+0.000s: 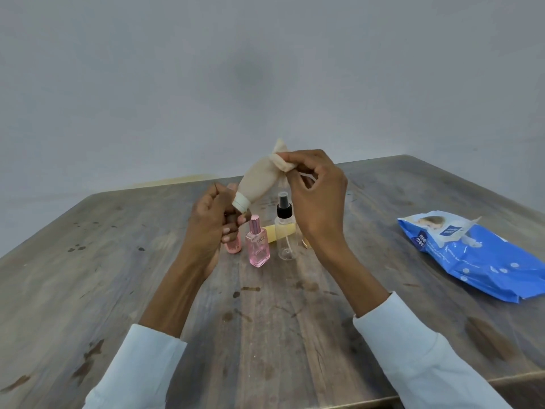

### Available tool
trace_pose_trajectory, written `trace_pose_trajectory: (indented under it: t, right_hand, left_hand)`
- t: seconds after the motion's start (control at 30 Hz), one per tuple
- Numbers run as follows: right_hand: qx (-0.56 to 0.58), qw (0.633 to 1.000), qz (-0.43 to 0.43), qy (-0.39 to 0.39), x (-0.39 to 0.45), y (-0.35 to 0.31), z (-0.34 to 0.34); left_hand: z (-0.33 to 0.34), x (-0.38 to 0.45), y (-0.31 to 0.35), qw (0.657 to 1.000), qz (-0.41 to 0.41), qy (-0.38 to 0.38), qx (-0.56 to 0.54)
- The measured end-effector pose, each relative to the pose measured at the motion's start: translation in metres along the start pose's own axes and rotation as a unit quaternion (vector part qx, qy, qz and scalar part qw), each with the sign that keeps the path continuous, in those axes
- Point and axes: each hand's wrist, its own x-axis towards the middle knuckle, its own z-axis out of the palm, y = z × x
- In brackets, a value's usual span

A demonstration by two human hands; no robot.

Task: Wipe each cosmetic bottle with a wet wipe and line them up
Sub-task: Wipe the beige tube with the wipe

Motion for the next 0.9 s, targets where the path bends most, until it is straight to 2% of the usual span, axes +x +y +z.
trace_pose_trajectory:
  t: [0.1, 0.2, 0.3, 0.47, 0.57, 0.77, 0.83, 0.9]
  right_hand:
    - [-0.035, 0.999, -0.006, 0.004, 0.000, 0.002, -0.001]
    - [-0.081, 0.995, -0.053, -0.001, -0.002, -0.001, 0.001]
    - [-0.115, 0.986, -0.116, -0.020, -0.010, -0.003, 0.006]
    - [-0.127, 0.964, -0.197, -0.124, -0.030, -0.005, 0.020]
    - [-0.145, 0.958, -0.213, -0.125, -0.028, -0.006, 0.019]
    - [-0.163, 0.978, -0.125, -0.030, -0.012, 0.003, 0.006]
    - [-0.155, 0.978, -0.138, -0.038, -0.016, 0.000, 0.009]
    - [-0.137, 0.973, -0.172, -0.077, -0.025, -0.006, 0.015]
  left_hand:
    - [0.004, -0.004, 0.001, 0.981, 0.104, 0.054, 0.154]
    - [0.008, -0.011, -0.002, 0.948, 0.184, 0.077, 0.247]
    - [0.009, -0.013, -0.004, 0.916, 0.235, 0.109, 0.307]
    - [0.007, -0.014, -0.004, 0.868, 0.319, 0.168, 0.343]
    - [0.005, -0.014, -0.003, 0.858, 0.336, 0.178, 0.344]
    - [0.013, -0.017, -0.003, 0.855, 0.356, 0.151, 0.345]
    - [0.013, -0.017, -0.004, 0.859, 0.348, 0.162, 0.340]
    - [0.010, -0.016, -0.004, 0.865, 0.336, 0.178, 0.327]
